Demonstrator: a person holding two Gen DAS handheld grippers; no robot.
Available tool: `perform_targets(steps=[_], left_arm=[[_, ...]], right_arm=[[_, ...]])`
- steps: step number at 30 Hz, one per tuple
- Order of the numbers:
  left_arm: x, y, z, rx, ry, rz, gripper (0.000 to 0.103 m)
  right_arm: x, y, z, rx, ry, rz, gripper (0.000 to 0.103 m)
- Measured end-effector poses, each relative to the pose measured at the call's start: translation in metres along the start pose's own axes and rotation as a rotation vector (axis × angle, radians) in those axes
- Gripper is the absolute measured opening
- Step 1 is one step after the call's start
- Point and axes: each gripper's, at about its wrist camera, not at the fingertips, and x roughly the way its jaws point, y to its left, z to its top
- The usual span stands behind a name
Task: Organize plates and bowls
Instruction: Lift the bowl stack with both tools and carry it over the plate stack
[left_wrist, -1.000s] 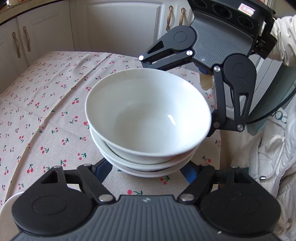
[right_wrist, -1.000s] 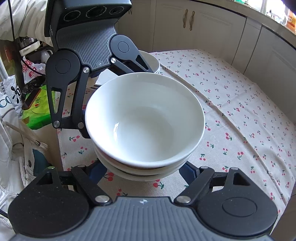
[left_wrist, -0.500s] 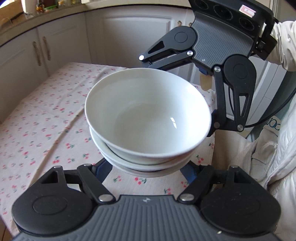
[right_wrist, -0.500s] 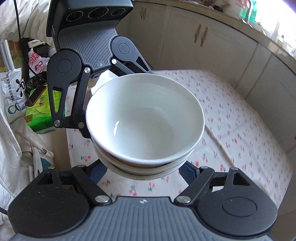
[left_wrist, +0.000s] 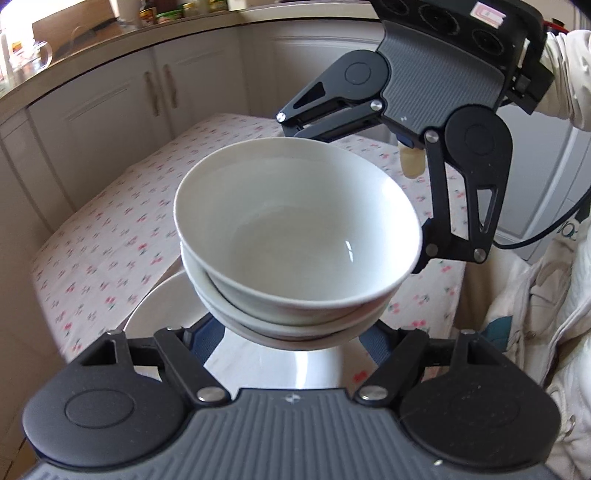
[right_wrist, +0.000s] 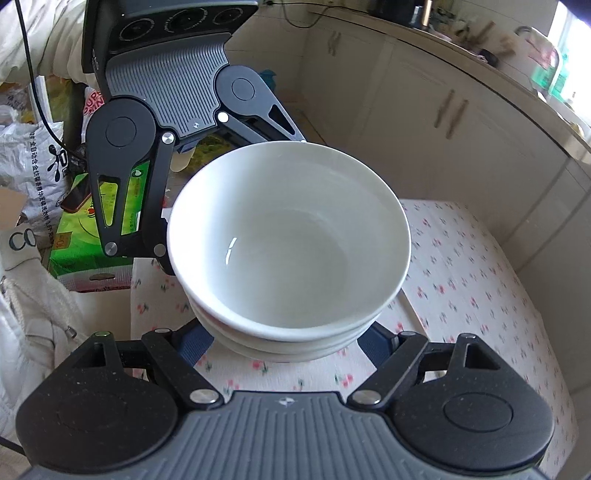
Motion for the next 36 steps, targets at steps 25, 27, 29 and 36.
perform_targets(steps=[25,27,29,36], left_arm=[[0.004,0.041,-0.043,-0.091,0.013,0.025,0.078],[0.004,0.041,-0.044,-0.1,0.013,0.021,0.078],[0.004,0.041,-0.045,-0.11,0.01,0.016,0.078],[0.003,0.043,-0.046,-0.127,0.001,0.008,0.078]], right_arm=[[0.074,-0.005,0.038,-0.027,0.066,0.033,0.087],[0.075,-0.009,0.038,-0.023,0.068,0.039,0.087],[0.077,-0.011,0.038,-0.022,0.072,0.041,0.087],[0.08,-0.017,0.038,-0.006,0.071,0.053,0.087]])
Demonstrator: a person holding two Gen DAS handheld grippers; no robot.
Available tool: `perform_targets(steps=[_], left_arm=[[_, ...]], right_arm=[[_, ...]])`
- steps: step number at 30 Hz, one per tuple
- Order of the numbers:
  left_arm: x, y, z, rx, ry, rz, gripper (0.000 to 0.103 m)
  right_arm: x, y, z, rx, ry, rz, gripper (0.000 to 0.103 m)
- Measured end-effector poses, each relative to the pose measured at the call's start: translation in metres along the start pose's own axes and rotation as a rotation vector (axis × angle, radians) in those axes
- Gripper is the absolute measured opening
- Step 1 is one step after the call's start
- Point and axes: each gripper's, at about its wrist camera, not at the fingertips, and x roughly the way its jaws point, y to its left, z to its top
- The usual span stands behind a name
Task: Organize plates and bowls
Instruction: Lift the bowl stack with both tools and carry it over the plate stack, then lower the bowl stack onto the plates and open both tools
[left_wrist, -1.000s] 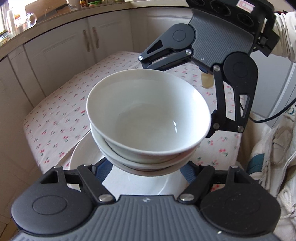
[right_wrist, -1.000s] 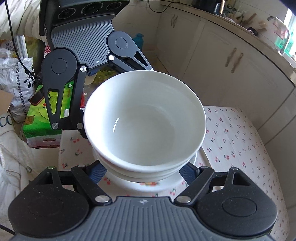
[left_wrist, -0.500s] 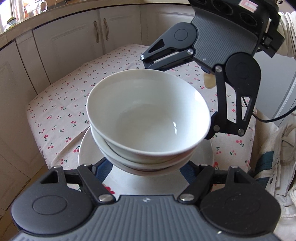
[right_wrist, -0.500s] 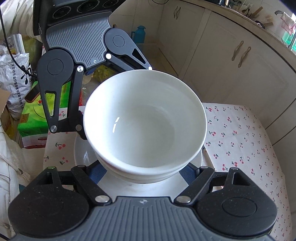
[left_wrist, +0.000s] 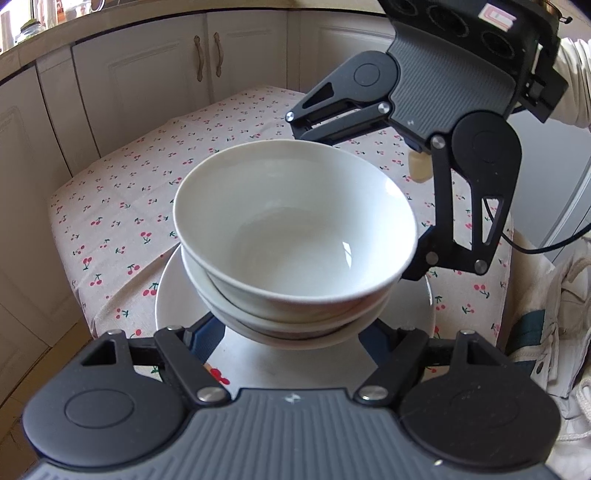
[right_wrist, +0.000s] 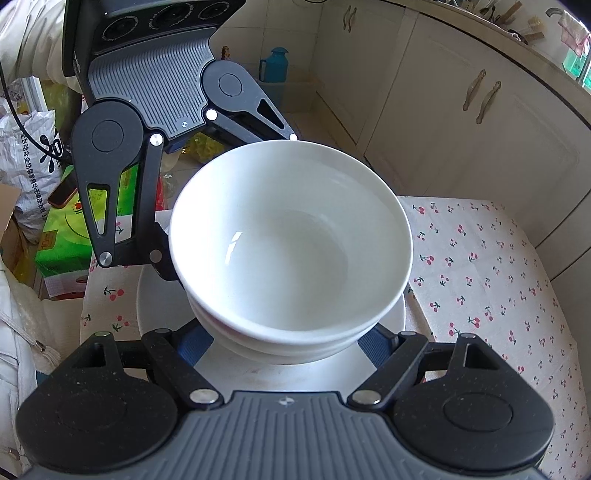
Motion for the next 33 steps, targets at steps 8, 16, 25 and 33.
perform_targets(steps=[8,16,25,33], left_arm=[[0.001,0.005,-0.002,-0.027,-0.018,-0.017,0.079],[-0.001,0.001,-0.003,-0.024,-0.038,0.019,0.079],[-0.019,-0.015,-0.005,-0.038,-0.083,0.128,0.097],[-0.041,-0.055,-0.011,-0.066,-0.178,0.253,0.101]], right_arm=[[0.003,-0.006,-0.002,0.031,-0.005,0.007,0.088],[0.004,-0.007,-0.003,0.074,-0.012,-0.008,0.088],[-0.01,0.005,-0.006,0.12,-0.041,-0.069,0.101],[-0.032,0.03,-0.01,0.185,-0.054,-0.225,0.103]])
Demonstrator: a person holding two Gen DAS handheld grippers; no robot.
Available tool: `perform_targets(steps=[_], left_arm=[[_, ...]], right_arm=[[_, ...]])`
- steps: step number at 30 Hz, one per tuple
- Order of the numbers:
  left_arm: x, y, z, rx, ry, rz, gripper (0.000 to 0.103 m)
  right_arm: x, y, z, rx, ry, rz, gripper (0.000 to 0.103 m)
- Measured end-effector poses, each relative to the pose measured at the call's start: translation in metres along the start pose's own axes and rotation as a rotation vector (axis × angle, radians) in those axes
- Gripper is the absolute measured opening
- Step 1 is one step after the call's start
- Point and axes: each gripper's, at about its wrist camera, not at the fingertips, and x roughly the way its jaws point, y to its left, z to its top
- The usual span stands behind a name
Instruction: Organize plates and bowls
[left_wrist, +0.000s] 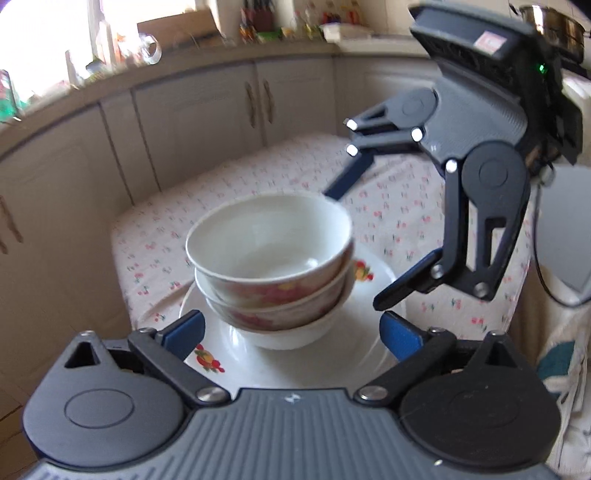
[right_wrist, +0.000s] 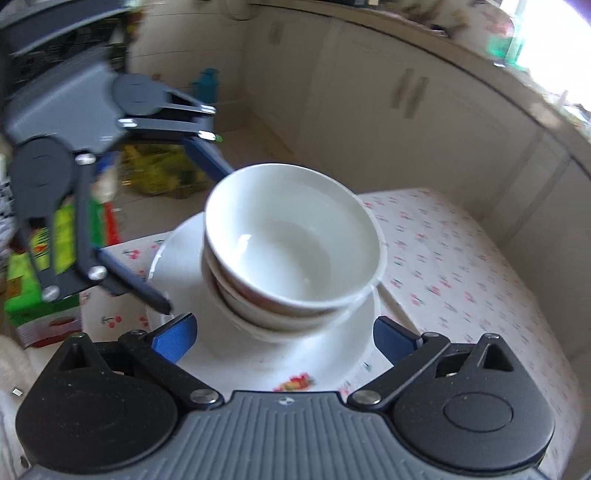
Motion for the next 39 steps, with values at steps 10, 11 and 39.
perform_targets(steps=[10,11,39], left_arm=[[-0.041,-0.073,0.006,-0.118,-0.159,0.266,0.102],[-0.043,-0.079,0.007,-0.14,-0.163,0.286,0.102],[-0.077,-0.121,0.005,-0.572,-0.034,0.497,0.102]], right_arm=[[-0.051,0.01,-0.04,0.417,0.019,-0.299,0.103],[-0.055,0.012,-0.045,0.462,0.024,-0.329,0.103],[-0.127,0.089,-0.08,0.694,-0.102,-0.546,0.103]])
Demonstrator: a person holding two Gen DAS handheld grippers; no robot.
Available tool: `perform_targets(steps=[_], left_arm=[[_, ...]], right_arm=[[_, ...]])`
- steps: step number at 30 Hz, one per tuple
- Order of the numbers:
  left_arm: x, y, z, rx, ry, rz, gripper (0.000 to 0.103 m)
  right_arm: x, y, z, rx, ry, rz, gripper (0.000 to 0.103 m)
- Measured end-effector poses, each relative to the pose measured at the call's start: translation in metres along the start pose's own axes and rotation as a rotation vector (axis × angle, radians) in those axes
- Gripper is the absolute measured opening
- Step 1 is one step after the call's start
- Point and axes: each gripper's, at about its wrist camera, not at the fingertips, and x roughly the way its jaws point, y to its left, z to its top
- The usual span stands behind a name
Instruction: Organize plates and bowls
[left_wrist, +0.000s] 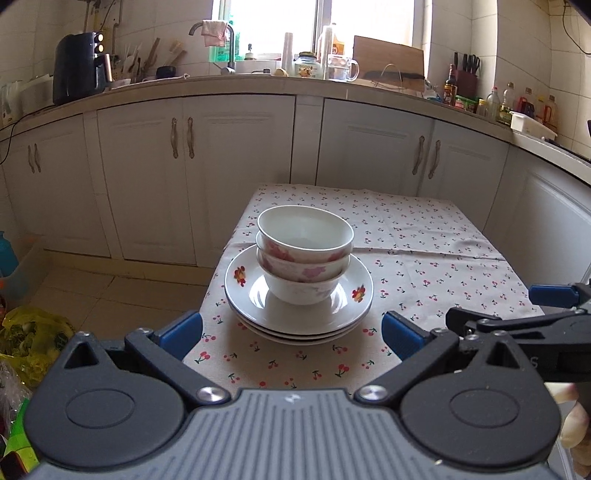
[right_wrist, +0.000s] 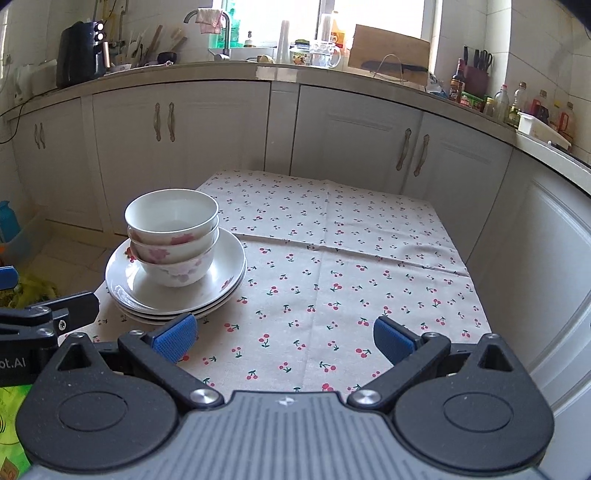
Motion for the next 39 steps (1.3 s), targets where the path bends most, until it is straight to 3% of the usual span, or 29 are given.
perform_targets(steps=[39], left_arm=[[-0.006,-0.004,0.004,-0.003,-0.019,-0.022,0.102]], right_arm=[[-0.012,-0.003,0.002,0.009,-0.053,-0.054,0.103]])
